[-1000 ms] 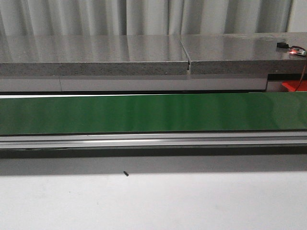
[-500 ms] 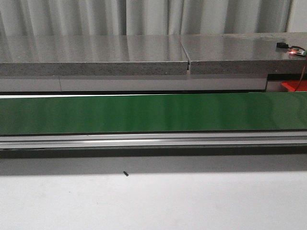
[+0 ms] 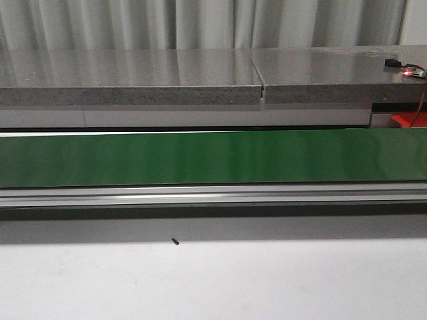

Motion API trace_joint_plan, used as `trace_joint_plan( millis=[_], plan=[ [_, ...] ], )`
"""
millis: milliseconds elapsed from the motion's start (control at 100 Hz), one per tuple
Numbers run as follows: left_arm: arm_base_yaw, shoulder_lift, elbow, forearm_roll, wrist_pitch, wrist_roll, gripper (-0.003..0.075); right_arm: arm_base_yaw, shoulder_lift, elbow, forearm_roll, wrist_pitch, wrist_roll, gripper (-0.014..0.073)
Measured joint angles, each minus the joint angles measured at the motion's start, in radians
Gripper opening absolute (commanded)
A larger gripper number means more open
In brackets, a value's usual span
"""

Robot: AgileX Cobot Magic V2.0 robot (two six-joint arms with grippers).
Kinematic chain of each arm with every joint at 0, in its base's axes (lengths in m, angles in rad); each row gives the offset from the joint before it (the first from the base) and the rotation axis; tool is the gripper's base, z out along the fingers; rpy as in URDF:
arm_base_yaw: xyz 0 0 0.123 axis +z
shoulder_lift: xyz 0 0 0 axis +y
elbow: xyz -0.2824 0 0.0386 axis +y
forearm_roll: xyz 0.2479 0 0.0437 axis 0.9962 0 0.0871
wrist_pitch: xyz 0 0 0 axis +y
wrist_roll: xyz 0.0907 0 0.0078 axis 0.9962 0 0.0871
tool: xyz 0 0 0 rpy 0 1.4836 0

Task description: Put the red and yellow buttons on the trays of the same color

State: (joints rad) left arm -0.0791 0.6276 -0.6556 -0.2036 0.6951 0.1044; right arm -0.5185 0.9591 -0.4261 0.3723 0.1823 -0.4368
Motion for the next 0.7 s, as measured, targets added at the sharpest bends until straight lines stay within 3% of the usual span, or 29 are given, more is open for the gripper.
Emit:
trace_joint_plan(
  millis=[90,260,700],
  plan=[
    [0.0,0.0,0.0,0.0,0.0,0.0,-0.002,0.055,-0.063,0.0,0.0,-0.002,0.0,0.0311],
    [0.0,0.0,0.0,0.0,0.0,0.0,-0.002,0.179,-0.152,0.0,0.0,0.008,0.0,-0.0076],
    [0.0,0.0,0.0,0.0,0.0,0.0,-0.002,0.408,-0.313,0.0,0.003,0.05,0.0,-0.0069]
  ],
)
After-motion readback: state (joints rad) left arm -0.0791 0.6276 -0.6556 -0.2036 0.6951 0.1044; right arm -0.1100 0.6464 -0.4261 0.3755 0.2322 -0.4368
